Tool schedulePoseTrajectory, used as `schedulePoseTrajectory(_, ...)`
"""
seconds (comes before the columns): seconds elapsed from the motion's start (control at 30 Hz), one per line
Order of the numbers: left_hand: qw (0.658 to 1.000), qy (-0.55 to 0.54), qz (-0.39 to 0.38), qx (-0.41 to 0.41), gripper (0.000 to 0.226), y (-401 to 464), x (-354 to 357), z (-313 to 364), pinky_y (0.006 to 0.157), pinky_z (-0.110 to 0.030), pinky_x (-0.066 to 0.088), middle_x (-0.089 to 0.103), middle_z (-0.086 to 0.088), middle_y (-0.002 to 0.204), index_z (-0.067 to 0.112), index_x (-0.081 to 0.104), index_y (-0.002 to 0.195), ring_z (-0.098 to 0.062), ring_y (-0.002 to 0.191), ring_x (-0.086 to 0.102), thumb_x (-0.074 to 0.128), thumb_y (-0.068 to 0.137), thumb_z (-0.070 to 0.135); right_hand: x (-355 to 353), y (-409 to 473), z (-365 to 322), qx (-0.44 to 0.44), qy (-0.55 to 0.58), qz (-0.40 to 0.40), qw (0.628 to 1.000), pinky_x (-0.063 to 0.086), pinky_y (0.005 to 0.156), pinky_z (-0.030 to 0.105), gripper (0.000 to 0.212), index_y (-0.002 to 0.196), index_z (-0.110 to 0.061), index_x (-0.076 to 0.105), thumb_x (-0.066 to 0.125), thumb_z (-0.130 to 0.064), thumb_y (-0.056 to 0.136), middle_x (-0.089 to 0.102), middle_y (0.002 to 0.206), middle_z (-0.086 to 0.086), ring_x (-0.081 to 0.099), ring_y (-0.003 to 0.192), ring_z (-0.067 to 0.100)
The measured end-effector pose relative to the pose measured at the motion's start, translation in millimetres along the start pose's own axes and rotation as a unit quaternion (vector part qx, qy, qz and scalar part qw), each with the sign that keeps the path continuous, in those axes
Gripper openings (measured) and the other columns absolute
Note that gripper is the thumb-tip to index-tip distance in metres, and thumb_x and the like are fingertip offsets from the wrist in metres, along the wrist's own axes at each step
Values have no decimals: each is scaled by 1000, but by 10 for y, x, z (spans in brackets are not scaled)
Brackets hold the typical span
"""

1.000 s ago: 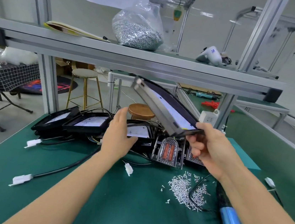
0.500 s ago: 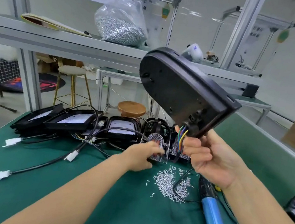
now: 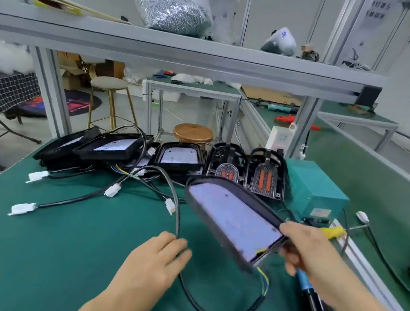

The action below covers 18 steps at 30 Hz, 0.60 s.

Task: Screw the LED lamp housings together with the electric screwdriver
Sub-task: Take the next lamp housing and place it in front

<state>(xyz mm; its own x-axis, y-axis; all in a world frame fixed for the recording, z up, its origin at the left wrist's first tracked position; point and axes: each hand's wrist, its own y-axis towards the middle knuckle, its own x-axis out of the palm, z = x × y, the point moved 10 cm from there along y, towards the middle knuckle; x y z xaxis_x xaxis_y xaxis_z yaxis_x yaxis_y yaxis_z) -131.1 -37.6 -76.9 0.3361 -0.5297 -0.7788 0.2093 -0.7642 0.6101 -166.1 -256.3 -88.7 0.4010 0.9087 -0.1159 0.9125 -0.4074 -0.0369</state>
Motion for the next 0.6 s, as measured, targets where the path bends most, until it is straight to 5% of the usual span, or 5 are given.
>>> schedulePoseTrajectory(0.13, 999, 14, -20, 41, 47, -348, -69, 98, 50, -21, 48, 69, -1, 75, 12, 75, 72, -17, 76, 42, 34, 96, 7, 156, 25, 348, -25, -155, -10, 988, 41, 45, 36, 41, 57, -14, 46, 49, -11, 98, 41, 46, -8, 41, 38, 14)
schedulePoseTrajectory(0.23, 999, 18, -26, 30, 48, -578, -220, -29, 60, -25, 42, 65, 1, 81, 15, 69, 82, -17, 76, 44, 25, 101, 11, 339, 48, 542, -14, -168, -32, 985, 42, 49, 42, 37, 60, -8, 46, 49, -12, 97, 44, 49, -5, 44, 38, 16)
schedulePoseTrajectory(0.33, 998, 41, -42, -24, 20, -739, -314, -332, 61, -26, 39, 52, 1, 94, 14, 53, 89, -18, 79, 42, 35, 85, 6, 573, 73, 622, 4, -145, -60, 988, 43, 44, 34, 36, 63, -7, 52, 48, -12, 98, 53, 51, -3, 45, 38, 15)
schedulePoseTrajectory(0.47, 988, 52, -87, -119, 43, -916, -191, -605, 72, -30, 39, 70, -4, 85, 4, 73, 78, -18, 86, 44, 32, 68, 2, 850, 153, 564, 19, -128, -86, 988, 45, 40, 26, 38, 62, -14, 56, 46, -11, 99, 55, 53, 1, 44, 39, 14)
schedulePoseTrajectory(0.6, 972, 55, -134, -184, 49, -1003, -140, -791, 85, -27, 42, 72, -3, 100, 3, 75, 91, -20, 101, 53, 44, 54, -9, 972, 144, 590, 74, -97, -117, 986, 48, 40, 25, 27, 73, -8, 58, 46, -8, 97, 58, 55, 3, 45, 41, 11)
